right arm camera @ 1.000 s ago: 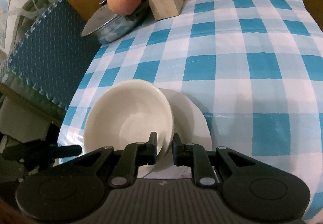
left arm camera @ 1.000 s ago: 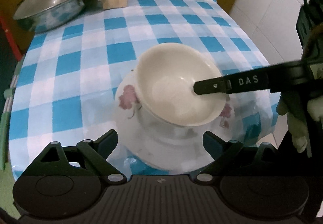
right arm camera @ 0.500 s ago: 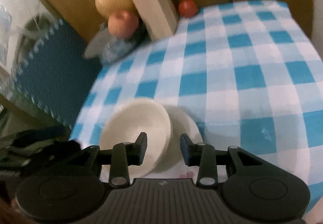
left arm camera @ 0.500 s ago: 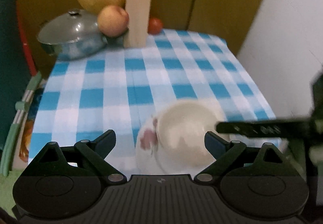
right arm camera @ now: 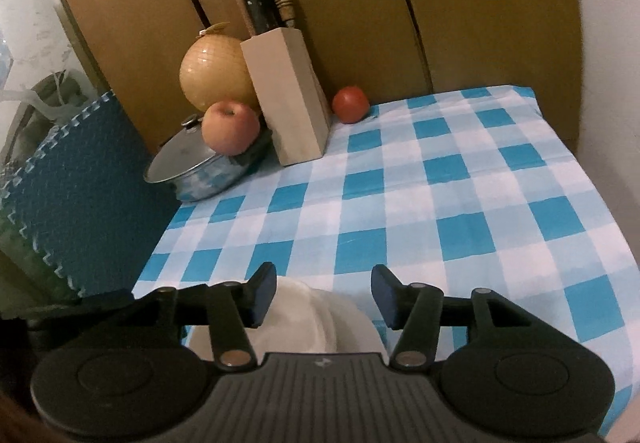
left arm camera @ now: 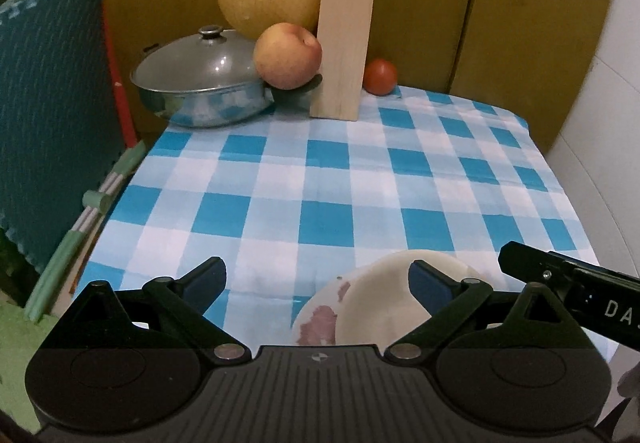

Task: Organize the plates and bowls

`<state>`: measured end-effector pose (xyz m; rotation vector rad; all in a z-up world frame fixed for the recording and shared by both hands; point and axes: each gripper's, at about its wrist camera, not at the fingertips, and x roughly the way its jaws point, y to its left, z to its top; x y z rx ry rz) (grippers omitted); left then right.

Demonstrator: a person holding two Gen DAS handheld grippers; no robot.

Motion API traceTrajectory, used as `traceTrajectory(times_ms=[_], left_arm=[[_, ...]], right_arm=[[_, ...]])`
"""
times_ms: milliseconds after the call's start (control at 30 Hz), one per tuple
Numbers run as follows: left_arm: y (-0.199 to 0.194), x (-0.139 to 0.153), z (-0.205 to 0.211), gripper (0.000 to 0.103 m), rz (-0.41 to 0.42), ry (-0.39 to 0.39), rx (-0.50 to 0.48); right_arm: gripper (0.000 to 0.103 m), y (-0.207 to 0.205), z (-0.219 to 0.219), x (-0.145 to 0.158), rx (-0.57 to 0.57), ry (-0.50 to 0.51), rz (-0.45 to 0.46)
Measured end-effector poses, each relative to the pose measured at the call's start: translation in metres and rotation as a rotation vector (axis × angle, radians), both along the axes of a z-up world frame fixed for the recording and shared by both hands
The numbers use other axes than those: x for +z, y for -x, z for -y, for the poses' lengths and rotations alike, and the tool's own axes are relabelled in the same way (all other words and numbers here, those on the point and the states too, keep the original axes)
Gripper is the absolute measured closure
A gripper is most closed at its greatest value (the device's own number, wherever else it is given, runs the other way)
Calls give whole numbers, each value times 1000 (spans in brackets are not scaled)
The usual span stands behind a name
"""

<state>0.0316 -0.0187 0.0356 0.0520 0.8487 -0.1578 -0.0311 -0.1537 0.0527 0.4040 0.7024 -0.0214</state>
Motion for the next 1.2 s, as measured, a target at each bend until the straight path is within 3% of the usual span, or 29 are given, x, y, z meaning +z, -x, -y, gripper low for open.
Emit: traceTrajectory(times_ms=[1200], left_arm=[[1,-4,9,2,39,-59,32]], right_arm=[[50,-7,-6,-12,14,16,-1]])
